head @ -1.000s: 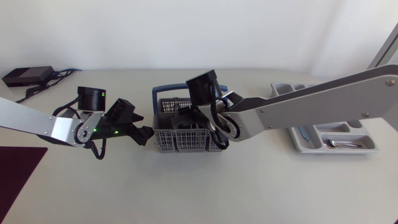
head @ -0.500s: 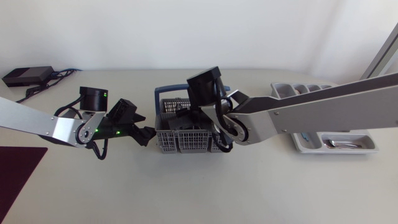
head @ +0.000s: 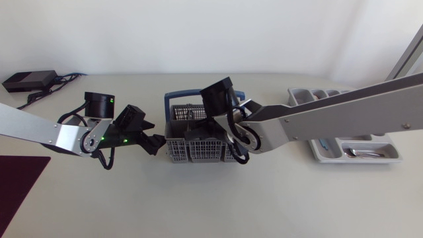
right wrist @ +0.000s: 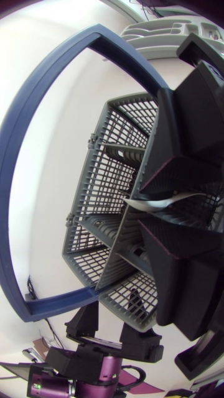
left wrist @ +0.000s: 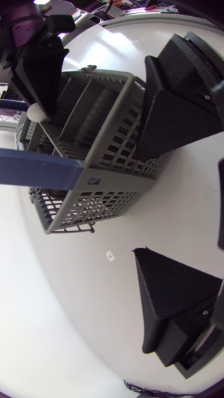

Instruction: Sort the cutlery from the basket into the organizer compartments.

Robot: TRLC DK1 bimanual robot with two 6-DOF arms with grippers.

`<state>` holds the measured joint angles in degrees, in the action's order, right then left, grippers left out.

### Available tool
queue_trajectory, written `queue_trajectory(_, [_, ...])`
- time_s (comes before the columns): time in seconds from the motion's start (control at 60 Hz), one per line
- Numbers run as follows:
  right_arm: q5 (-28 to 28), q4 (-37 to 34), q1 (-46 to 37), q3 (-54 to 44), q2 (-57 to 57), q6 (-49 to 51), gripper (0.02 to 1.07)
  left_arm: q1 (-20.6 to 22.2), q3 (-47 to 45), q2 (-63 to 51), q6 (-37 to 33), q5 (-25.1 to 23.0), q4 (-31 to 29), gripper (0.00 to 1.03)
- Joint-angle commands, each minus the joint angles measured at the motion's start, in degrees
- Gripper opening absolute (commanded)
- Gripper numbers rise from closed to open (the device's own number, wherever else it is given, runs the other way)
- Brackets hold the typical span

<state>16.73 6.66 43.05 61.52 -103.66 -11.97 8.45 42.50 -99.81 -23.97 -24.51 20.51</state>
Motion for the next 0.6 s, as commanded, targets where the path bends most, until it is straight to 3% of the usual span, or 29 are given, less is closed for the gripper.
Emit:
queue_trajectory(0.0, [1.02,1.25,-0.33,0.89,-1.2,0.19,0.29,0.61,0.39,1.11,1.11,0.08,0.49,0.98])
queue_trajectory(0.15, [1.37,1.96,-0.24,0.97,-1.46,0.63,0.16,0.87,0.39,1.11,1.2,0.08,0.49,0.98])
queue_trajectory(0.583, [1.29,3.1,-0.33,-0.08,-0.32,0.89,0.08,0.96,0.39,1.28,1.11,0.52,0.49,0.98])
